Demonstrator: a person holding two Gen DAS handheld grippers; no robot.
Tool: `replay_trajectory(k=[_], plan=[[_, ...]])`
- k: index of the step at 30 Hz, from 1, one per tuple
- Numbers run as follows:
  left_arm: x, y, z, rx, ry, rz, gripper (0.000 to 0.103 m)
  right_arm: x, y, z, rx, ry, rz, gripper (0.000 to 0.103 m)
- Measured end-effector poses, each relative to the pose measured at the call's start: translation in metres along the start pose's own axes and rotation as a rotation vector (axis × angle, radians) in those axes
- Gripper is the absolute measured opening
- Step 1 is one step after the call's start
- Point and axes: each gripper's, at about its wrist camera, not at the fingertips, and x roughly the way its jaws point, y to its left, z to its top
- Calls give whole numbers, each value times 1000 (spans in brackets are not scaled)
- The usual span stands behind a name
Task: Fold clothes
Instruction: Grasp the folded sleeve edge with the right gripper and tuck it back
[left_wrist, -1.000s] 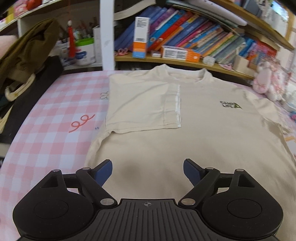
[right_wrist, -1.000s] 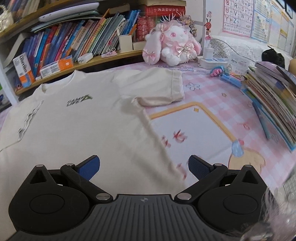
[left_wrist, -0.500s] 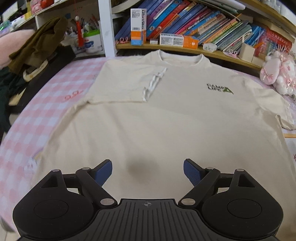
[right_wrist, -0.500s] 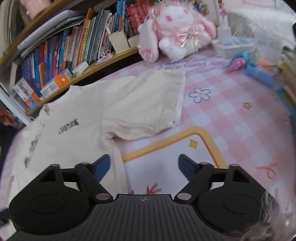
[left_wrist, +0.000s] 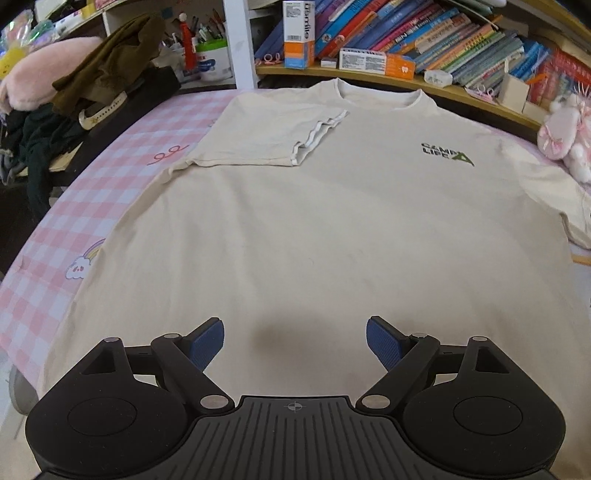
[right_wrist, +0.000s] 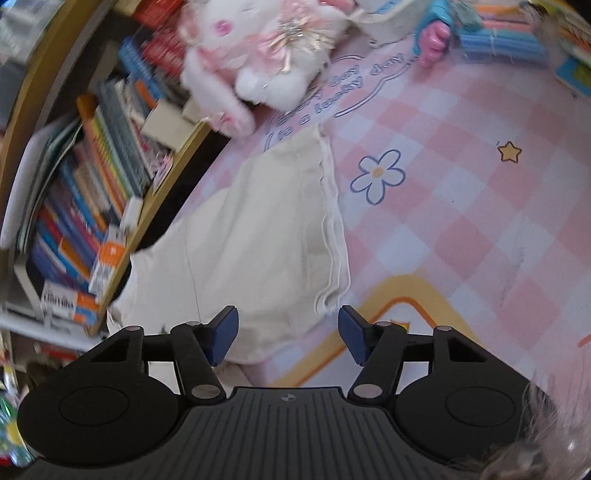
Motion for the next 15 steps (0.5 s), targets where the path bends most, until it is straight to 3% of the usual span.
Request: replay_trajectory(k=[11, 15], plan=[[0, -13, 0, 47, 12, 16, 87, 4, -8, 8, 59, 6, -17, 40], [4, -16, -1, 68, 19, 3, 87, 6, -10, 9, 72, 7, -25, 25]])
